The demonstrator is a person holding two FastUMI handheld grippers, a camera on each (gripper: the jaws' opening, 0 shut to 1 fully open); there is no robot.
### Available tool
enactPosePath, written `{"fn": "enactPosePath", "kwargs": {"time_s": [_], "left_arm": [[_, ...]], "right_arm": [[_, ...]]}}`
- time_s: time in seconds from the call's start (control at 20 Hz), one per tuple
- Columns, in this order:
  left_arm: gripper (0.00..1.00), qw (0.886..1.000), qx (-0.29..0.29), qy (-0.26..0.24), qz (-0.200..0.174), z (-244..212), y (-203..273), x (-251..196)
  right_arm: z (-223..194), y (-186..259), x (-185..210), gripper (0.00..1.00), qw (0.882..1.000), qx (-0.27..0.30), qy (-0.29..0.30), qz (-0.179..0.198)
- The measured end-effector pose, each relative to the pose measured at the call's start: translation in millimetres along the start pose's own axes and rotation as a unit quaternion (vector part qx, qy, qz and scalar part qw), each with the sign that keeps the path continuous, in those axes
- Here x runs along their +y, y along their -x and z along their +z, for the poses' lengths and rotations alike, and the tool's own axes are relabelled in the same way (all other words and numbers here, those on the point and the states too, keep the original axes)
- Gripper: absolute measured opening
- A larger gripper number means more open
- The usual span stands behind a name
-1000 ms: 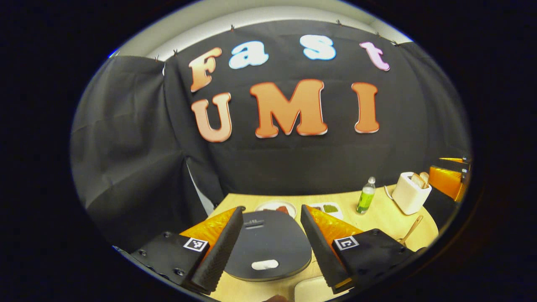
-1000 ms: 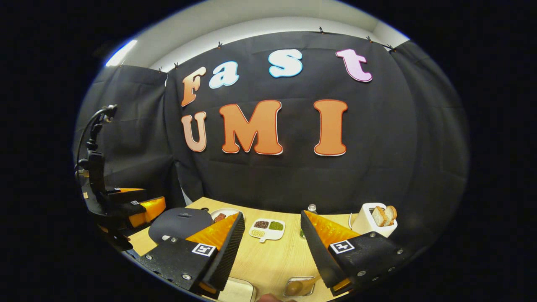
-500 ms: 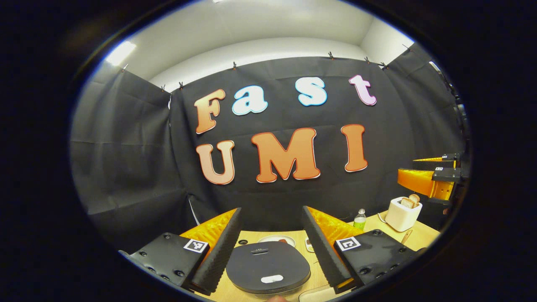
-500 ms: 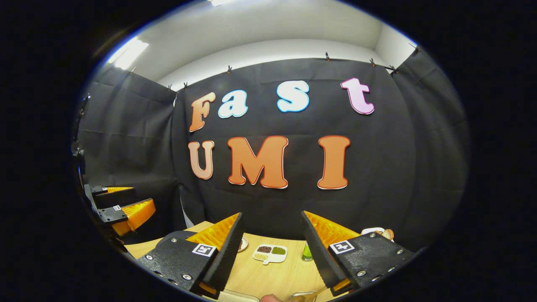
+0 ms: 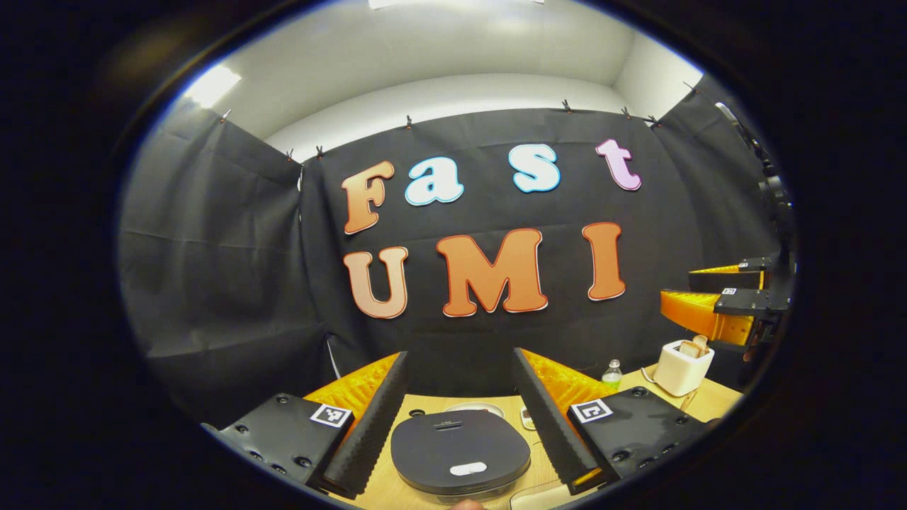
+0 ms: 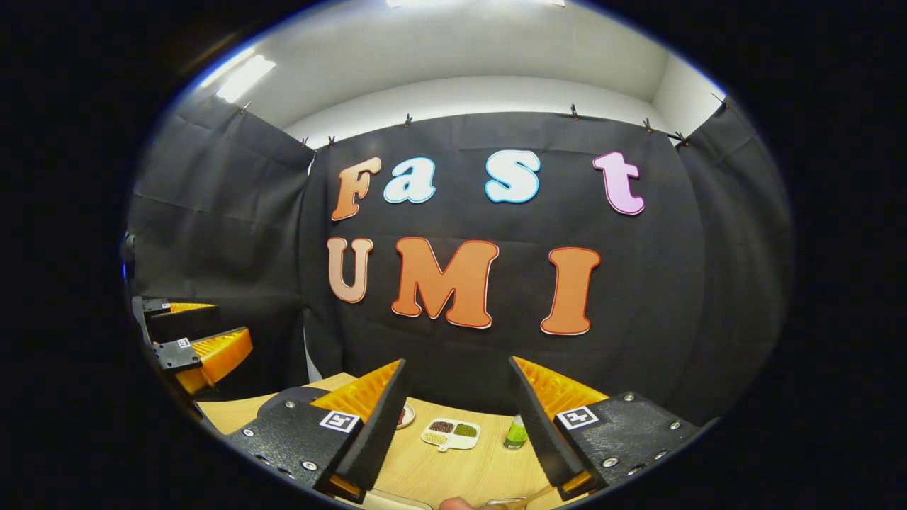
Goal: Close the left gripper, press the button to open the rice cooker; take a wooden spoon from the chopstick holder with the right hand, scoop a spoonful of rice and pour it into the rice cooker, then put the wooden spoon back into the chopstick holder.
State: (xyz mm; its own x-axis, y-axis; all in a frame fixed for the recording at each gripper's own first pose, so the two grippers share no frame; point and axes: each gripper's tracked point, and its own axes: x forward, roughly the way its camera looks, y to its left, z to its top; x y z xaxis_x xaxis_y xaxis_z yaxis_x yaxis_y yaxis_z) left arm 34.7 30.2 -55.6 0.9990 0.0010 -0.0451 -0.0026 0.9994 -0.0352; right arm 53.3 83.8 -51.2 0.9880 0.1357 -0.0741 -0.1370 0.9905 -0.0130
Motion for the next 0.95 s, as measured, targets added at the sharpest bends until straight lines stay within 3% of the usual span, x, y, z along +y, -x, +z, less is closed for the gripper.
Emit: {"fn": "enactPosePath", "kwargs": {"time_s": [0.2, 0.3, 0.35, 0.55, 0.95], "left_arm": [[1.00, 1.000, 0.001, 0.010, -0.001, 1.1, -1.9, 3.7], [0.95, 1.000, -0.004, 0.007, -0.002, 5.5, -3.4, 4.0], [0.92, 1.000, -0.005, 0.007, -0.005, 7.1, -3.1, 2.0], [1.00, 1.000, -0.007, 0.008, -0.008, 6.6, -1.8, -2.3], [1.00, 1.000, -0.013, 0.015, -0.015, 13.4, -4.6, -5.0]], "right_arm": [[-3.0, 0.6, -4.1, 0.87, 1.000, 0.004, -0.008, 0.000], [-3.9, 0.4, -5.5, 0.91, 1.000, 0.005, -0.009, -0.001], [-4.3, 1.3, -6.5, 0.87, 1.000, 0.006, -0.009, -0.001], [-3.6, 2.0, -11.9, 0.87, 1.000, 0.004, -0.010, -0.005], [-6.4, 2.1, -14.7, 0.87, 1.000, 0.006, -0.013, -0.005]]}}
